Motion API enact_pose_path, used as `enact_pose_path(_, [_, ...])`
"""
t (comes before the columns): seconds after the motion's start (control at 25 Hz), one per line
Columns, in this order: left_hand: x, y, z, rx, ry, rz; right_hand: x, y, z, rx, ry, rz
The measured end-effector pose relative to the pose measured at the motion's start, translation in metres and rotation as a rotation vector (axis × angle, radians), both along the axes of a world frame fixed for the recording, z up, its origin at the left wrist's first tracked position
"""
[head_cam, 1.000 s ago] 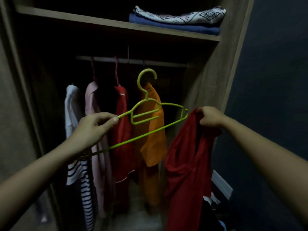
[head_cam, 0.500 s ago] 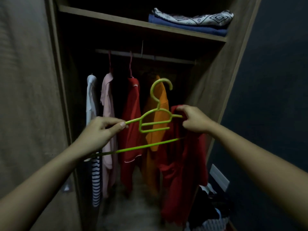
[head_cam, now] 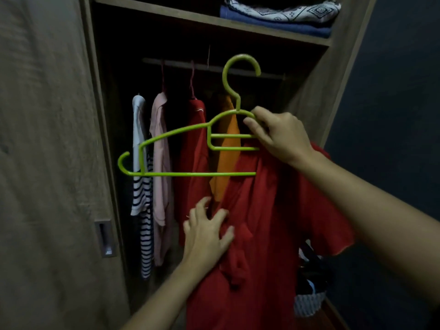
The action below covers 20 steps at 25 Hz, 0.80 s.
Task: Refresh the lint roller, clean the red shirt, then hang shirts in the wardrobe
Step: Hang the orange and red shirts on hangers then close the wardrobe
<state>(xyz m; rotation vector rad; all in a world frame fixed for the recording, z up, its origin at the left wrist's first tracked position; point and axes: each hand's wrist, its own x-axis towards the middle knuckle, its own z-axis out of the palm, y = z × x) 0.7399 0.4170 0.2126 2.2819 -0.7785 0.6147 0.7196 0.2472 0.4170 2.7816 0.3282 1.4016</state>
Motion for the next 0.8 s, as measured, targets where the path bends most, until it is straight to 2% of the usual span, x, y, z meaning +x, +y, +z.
enact_pose_path(0.12, [0.042, 0.032, -0.018, 0.097, 0.426, -0.263, -0.009, -0.015, 0.001, -0.042, 0.123, 0.113])
enact_pose_path(0.16, [0.054, 0.051, -0.017, 0.123, 0.506, -0.312, -0.012, -0.027, -0.004, -0.095, 0.190, 0.130])
enact_pose_path(0.24, [0.075, 0.086, -0.010, -0.009, 0.675, -0.372, -0.020, -0.048, -0.023, -0.222, 0.328, 0.071])
enact_pose_path(0.32, [0.083, 0.104, 0.009, -0.081, 0.717, -0.350, -0.021, -0.059, -0.051, -0.327, 0.410, -0.077])
enact_pose_path(0.36, [0.084, 0.102, 0.019, -0.093, 0.634, -0.247, -0.017, -0.057, -0.064, -0.350, 0.424, -0.134])
enact_pose_path(0.44, [0.069, 0.082, 0.043, -0.134, 0.316, -0.001, -0.008, -0.036, -0.078, -0.253, 0.438, -0.176])
enact_pose_path(0.48, [0.054, 0.067, 0.054, -0.153, 0.146, -0.010, -0.003, -0.026, -0.079, -0.151, 0.440, -0.170])
enact_pose_path(0.56, [0.024, 0.045, 0.067, -0.008, -0.067, -0.216, 0.004, -0.019, -0.074, 0.020, 0.415, -0.136])
enact_pose_path(0.64, [0.014, 0.046, 0.078, 0.110, -0.183, -0.255, 0.002, -0.027, -0.065, 0.097, 0.372, -0.081])
enact_pose_path(0.72, [0.029, 0.064, 0.089, 0.040, -0.287, -0.023, -0.003, -0.035, -0.061, 0.157, 0.312, -0.011])
enact_pose_path(0.8, [0.050, 0.082, 0.097, 0.090, -0.298, 0.149, -0.005, -0.034, -0.059, 0.213, 0.245, 0.044])
